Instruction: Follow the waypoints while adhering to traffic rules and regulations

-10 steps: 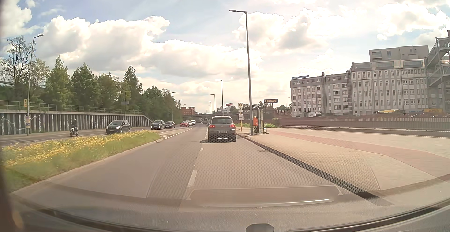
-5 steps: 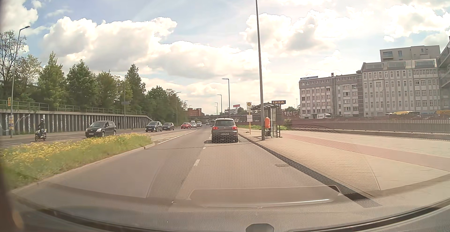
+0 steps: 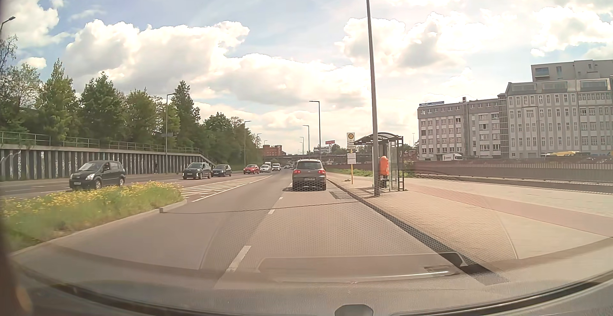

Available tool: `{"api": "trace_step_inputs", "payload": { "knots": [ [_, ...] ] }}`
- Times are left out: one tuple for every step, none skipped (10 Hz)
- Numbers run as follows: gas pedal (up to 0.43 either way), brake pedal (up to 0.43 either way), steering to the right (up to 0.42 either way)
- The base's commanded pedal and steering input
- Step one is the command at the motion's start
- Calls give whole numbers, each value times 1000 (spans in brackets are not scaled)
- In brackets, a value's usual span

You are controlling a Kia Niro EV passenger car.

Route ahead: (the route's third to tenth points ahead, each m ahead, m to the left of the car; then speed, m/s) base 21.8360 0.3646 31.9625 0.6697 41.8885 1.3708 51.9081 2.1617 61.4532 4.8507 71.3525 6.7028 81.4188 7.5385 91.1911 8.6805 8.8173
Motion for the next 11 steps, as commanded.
{"api": "trace_step_inputs", "payload": {
  "knots": [
    [197,18,-25],
    [197,18,-24],
    [197,18,-24],
    [197,18,-24],
    [197,18,-24],
    [197,18,-23],
    [177,18,-21],
    [169,18,-16],
    [169,18,-7],
    [169,18,-5],
    [169,18,-4]
  ]
}}
